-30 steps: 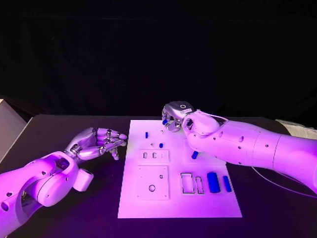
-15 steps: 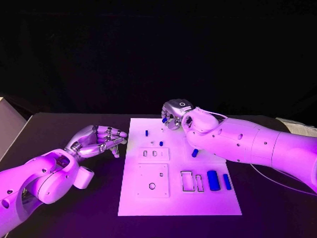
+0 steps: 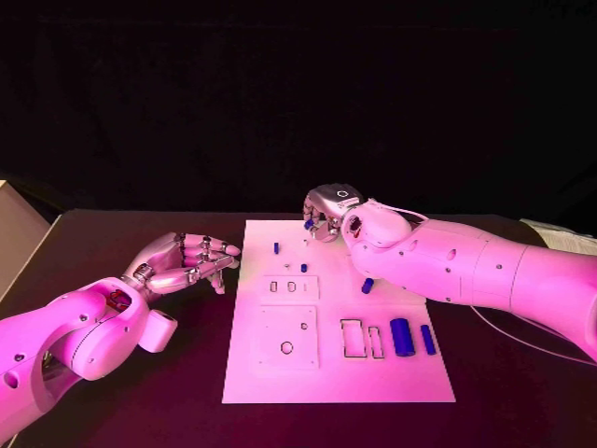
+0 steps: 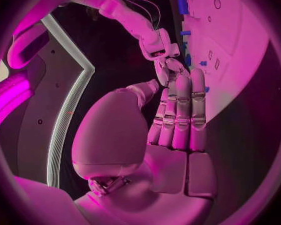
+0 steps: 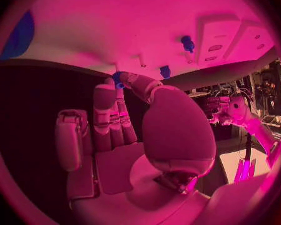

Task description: Assemble the parts on the task board

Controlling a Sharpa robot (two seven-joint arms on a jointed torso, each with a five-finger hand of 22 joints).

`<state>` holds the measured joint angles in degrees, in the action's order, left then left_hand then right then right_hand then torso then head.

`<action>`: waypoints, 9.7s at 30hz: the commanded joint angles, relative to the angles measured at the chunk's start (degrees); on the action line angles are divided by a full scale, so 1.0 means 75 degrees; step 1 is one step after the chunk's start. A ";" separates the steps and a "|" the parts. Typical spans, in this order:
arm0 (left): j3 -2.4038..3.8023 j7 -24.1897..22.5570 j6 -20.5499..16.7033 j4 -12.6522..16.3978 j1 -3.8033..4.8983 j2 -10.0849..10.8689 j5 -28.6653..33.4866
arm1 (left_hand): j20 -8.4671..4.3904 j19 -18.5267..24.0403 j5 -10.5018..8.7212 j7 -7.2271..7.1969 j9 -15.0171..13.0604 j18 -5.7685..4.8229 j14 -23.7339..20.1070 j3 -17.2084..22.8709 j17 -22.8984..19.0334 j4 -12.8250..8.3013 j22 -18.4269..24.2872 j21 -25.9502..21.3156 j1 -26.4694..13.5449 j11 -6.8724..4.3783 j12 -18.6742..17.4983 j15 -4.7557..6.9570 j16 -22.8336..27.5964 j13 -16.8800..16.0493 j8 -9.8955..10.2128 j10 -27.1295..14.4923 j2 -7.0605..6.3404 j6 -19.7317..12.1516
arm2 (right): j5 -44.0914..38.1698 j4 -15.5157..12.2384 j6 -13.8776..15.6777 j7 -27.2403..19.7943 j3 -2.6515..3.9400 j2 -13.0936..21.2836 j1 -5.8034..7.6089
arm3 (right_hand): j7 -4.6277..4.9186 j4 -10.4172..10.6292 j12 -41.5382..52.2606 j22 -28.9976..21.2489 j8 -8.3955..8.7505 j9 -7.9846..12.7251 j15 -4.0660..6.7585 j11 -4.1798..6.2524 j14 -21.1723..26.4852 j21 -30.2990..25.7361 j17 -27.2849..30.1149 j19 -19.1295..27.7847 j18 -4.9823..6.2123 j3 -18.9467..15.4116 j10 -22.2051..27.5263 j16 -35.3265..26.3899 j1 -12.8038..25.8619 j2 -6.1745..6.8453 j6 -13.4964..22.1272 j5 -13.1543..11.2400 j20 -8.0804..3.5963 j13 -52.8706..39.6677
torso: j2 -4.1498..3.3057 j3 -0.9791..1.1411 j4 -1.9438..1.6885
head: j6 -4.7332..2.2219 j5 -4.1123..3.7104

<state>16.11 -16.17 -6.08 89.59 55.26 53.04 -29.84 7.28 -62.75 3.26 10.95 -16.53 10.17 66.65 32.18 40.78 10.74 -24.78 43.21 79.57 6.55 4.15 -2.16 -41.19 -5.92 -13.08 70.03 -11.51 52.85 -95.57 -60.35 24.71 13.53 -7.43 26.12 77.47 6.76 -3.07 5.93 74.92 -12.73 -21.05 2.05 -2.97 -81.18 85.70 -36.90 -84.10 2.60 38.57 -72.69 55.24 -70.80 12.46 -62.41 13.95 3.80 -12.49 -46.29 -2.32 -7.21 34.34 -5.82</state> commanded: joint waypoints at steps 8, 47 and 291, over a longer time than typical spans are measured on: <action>0.0009 -0.0012 0.0154 -0.0002 0.0002 -0.0017 -0.0017 | -0.0013 0.0051 -0.0018 -0.0003 -0.0011 0.0030 -0.0057 0.0050 -0.0012 -0.0011 -0.0010 0.0051 -0.0037 0.0000 -0.0049 0.0005 0.0028 0.0007 0.0049 -0.0067 0.0025 -0.0051 | -0.0034 0.0020 -0.0242 -0.0011 -0.0018 0.0028 -0.0027 | 0.0014 0.0003 -0.0020 0.1098 0.0002 -0.0014 -0.0004 0.0018 0.0027 0.0009 -0.0012 -0.0502 -0.0144 0.0022 0.0017 -0.0031 -0.0036 -0.0024 0.0019 0.0025 -0.0020 -0.0017 | -0.0004 -0.0005 -0.0002 | 0.0019 -0.0008; 0.0010 0.0032 0.0207 -0.0010 0.0002 -0.0009 -0.0017 | -0.0001 0.0096 -0.0019 0.0000 -0.0034 0.0033 -0.0058 0.0068 -0.0019 -0.0024 -0.0037 0.0090 -0.0050 0.0005 -0.0042 -0.0002 0.0066 0.0009 0.0056 -0.0079 0.0022 -0.0061 | -0.0044 0.0098 -0.0356 -0.0051 -0.0022 -0.0003 -0.0027 | 0.0167 0.0207 -0.0313 0.0156 0.0709 0.0155 -0.0179 -0.0190 0.0259 -0.0661 0.0595 -0.0151 0.0065 -0.0152 0.1005 -0.0493 0.0318 0.0485 0.1212 -0.0392 0.0157 0.0177 | -0.0016 -0.0016 -0.0008 | 0.0026 0.0002; 0.0009 0.0184 0.0500 -0.0180 -0.0171 -0.0012 -0.0299 | 0.0031 0.0283 -0.0016 0.0015 -0.0152 0.0041 -0.0057 0.0151 -0.0014 -0.0074 -0.0144 0.0262 -0.0110 0.0023 -0.0032 -0.0021 0.0205 0.0014 0.0095 -0.0135 0.0035 -0.0114 | 0.0407 -0.1376 -0.0855 0.0786 -0.0013 0.0505 -0.0271 | 0.0189 0.2583 1.1210 0.2011 0.0536 0.0357 -0.0064 -0.0082 -0.1119 0.0573 -0.6818 -0.0786 -0.0347 -0.2757 -0.2308 0.4540 0.0654 -0.0422 0.1366 0.0837 0.0045 -1.0335 | 0.0028 0.0170 0.0190 | 0.0080 0.0137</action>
<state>16.14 -14.66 -3.14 88.18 53.98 53.07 -31.76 7.47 -60.90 3.26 10.94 -17.59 10.18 66.65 32.98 40.70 10.27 -25.79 44.98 78.51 6.76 4.15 -2.16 -39.85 -5.86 -12.62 69.41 -11.51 52.43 -92.77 -70.48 20.55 20.27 -7.46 29.89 75.55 8.24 16.21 89.80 74.94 -9.06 -18.49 1.84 -3.19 -84.03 89.75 -74.92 -83.91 0.39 17.59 -83.93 88.98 -65.74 9.64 -52.09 19.86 3.82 -74.95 -46.09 -1.07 -5.81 34.89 -4.82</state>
